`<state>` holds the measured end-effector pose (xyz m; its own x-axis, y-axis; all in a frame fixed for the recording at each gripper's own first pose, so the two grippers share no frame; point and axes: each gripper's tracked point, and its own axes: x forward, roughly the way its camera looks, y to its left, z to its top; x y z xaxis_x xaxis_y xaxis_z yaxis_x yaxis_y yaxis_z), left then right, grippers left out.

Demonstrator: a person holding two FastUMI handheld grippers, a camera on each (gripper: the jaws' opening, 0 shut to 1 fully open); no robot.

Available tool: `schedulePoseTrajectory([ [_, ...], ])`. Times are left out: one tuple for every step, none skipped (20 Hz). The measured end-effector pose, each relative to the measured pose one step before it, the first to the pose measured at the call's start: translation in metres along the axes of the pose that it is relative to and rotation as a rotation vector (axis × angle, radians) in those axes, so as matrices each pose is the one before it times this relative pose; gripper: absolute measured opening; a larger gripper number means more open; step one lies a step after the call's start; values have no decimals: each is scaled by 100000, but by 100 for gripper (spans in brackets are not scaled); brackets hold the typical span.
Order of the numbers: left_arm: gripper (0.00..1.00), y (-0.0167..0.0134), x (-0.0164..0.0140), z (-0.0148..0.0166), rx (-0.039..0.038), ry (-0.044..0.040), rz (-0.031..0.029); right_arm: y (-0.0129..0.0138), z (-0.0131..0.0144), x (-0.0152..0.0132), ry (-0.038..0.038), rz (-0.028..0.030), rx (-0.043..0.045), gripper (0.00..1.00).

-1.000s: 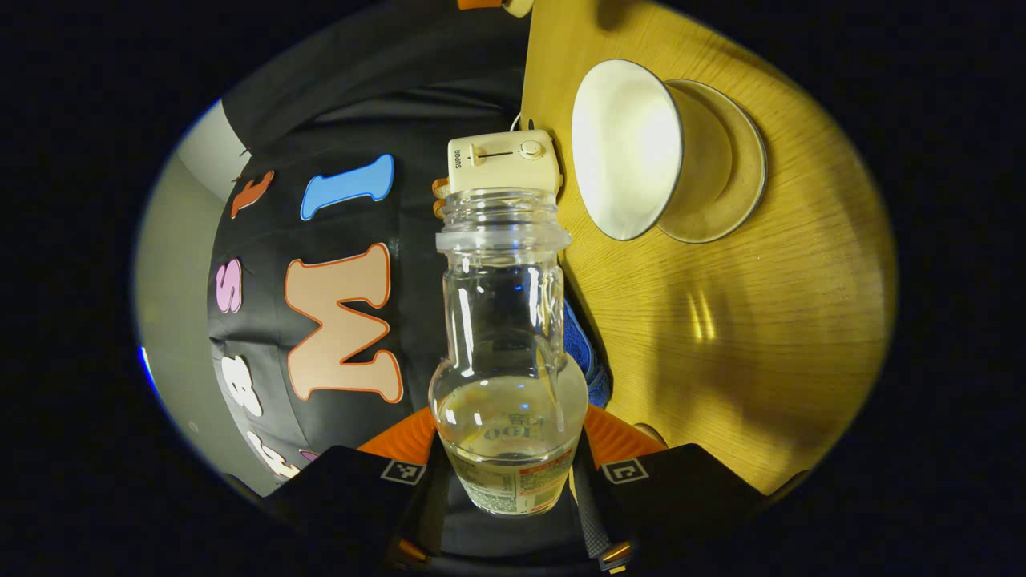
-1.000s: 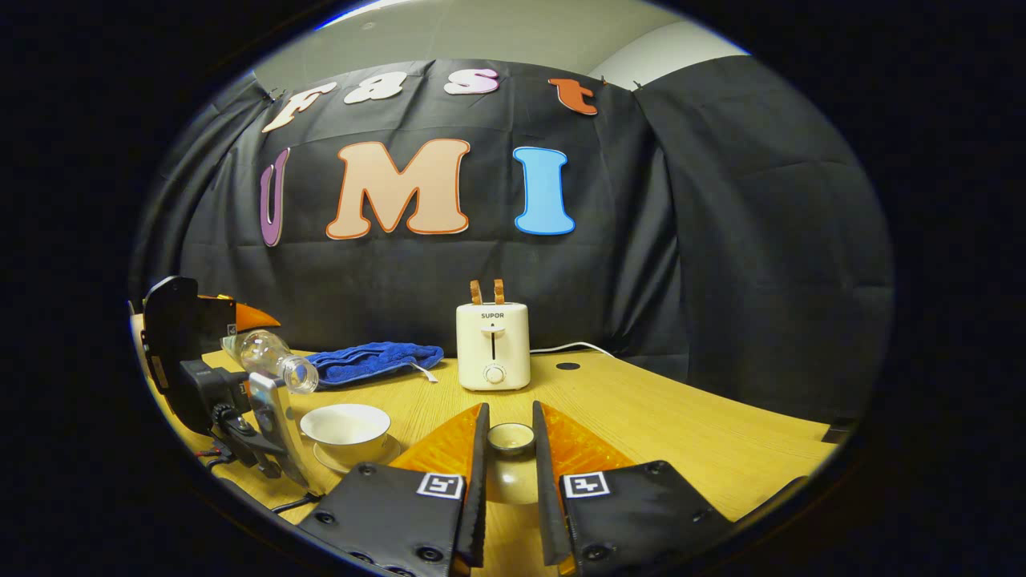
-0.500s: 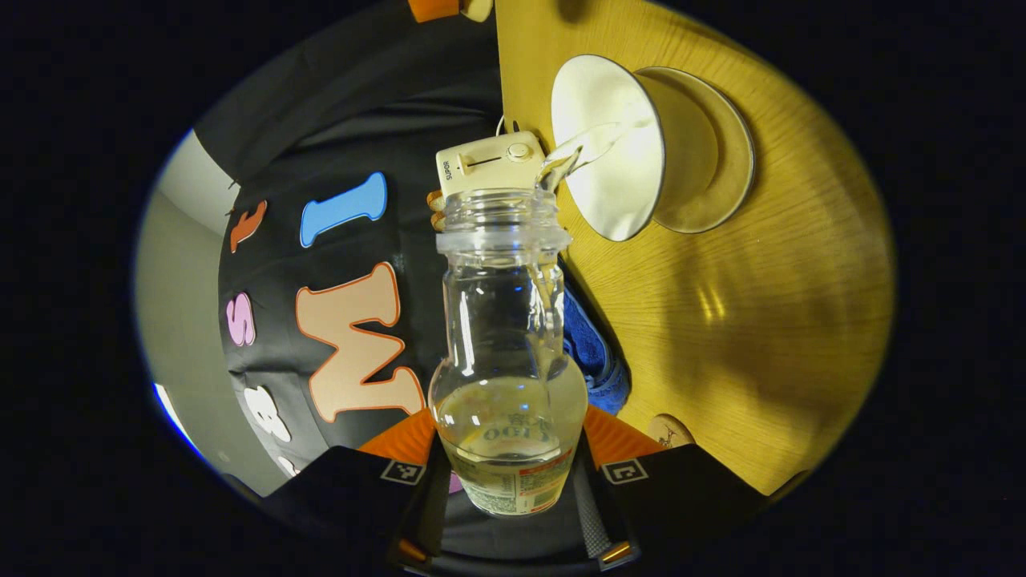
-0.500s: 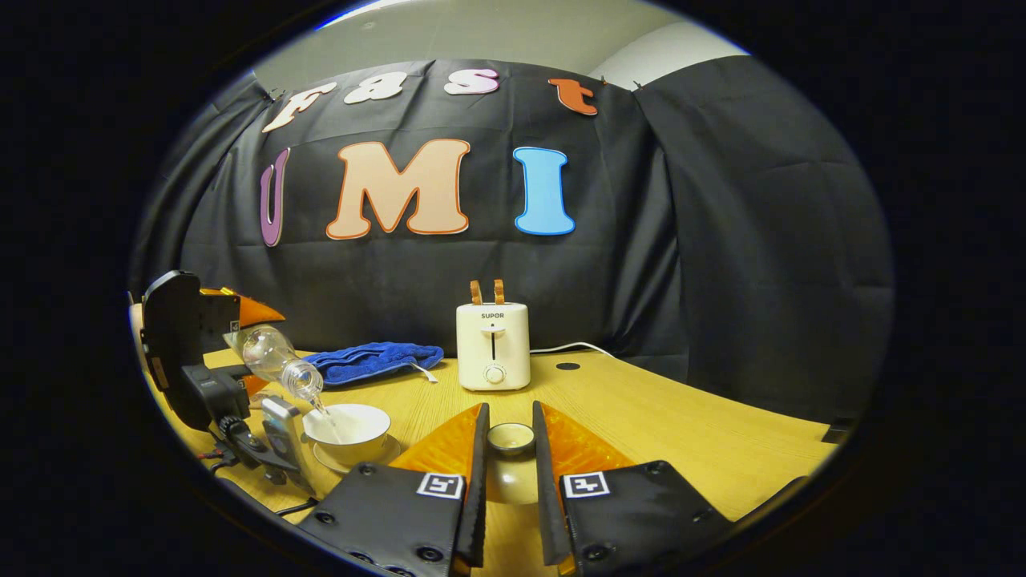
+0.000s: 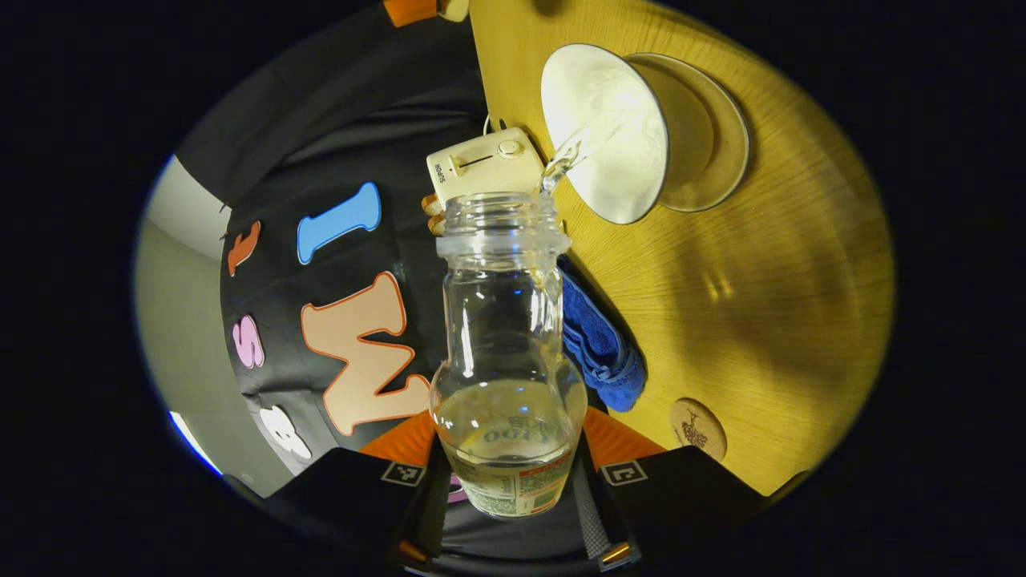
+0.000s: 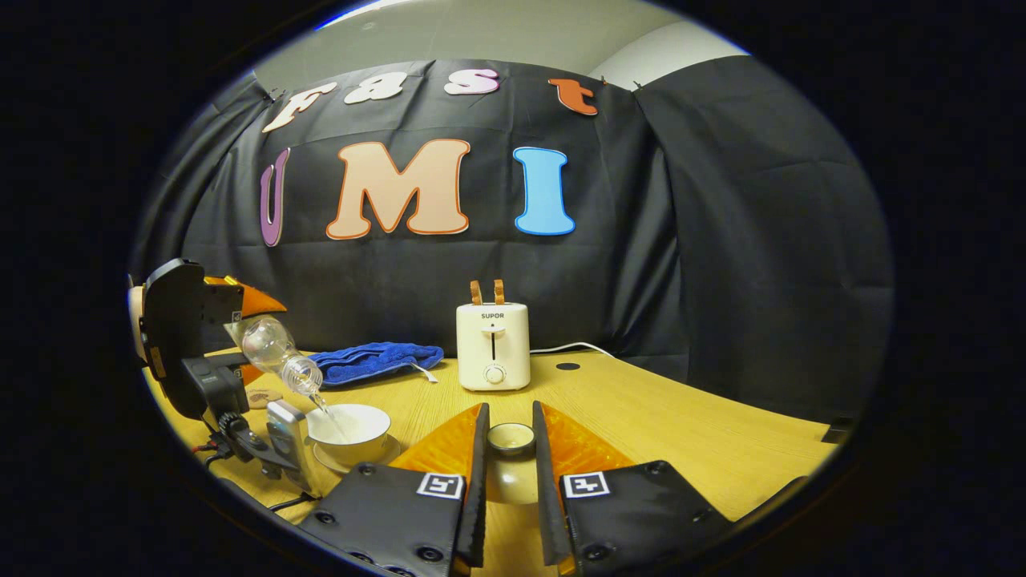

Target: Open the teacup lid with one hand, grasp the water bottle and pour water into the teacup with the other hand; after pouring, place the water bottle on the coaster and then close the teacup lid.

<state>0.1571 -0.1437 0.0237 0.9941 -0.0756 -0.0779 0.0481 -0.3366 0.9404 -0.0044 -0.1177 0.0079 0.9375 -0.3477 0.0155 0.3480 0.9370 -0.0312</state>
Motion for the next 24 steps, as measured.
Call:
schedulePoseTrajectory([
  [64,398,36,67,1519,-34,726,-43,-36,-68,54,5,-25,31],
  [64,272,42,-14,1298,-50,979,46,31,35,-42,-5,-12,31],
  [64,490,-1,123,1889,-303,1384,-18,-37,9,26,-8,17,31],
  [64,355,93,98,1940,-326,1319,-33,49,16,12,0,-9,31],
  [63,330,8,-145,1711,143,946,25,-47,8,2,14,-1,31],
  [63,132,8,-38,1187,99,392,5,48,-17,18,5,23,31],
  [64,316,-24,-86,1150,144,839,-6,-42,21,-23,22,-19,31],
  [64,331,30,-34,1174,159,799,-21,36,7,24,-9,5,31],
  [63,129,-23,-99,525,93,457,1,-33,-13,3,8,3,31],
  [64,205,7,-5,237,-66,536,29,39,-13,-10,10,-22,31],
  [64,334,-33,-53,547,-55,800,-42,-39,30,-8,2,20,31],
  [64,370,-110,-23,824,76,1072,4,29,2,21,2,-10,31],
  [64,379,-22,28,986,-432,1401,6,-54,10,-7,2,-4,31],
  [63,425,52,62,886,-234,1108,-25,47,-10,-18,-65,3,31],
  [63,93,-35,-149,-20,12,401,-9,-14,-3,13,-72,-11,31],
  [64,59,42,21,-647,-30,450,12,-35,-18,-20,8,2,31],
  [64,69,37,44,-227,22,180,-28,-4,-2,11,0,14,31],
  [64,3,-12,63,96,-83,372,-9,29,4,14,8,14,31],
  [64,-23,-69,151,80,-240,384,-3,-24,13,-17,20,-5,31],
  [64,-292,152,101,-652,-124,-146,8,13,25,-58,3,-7,31],
  [63,-289,-8,109,-801,-65,-359,-9,-32,-24,35,-8,1,31],
  [64,-392,28,36,-1566,257,-610,20,23,-2,-11,11,11,31],
  [64,-405,80,99,-2861,70,-753,-9,-34,21,-9,20,1,31],
  [64,-483,-50,144,-4522,-340,-1977,2,-1,7,85,2,21,31],
])
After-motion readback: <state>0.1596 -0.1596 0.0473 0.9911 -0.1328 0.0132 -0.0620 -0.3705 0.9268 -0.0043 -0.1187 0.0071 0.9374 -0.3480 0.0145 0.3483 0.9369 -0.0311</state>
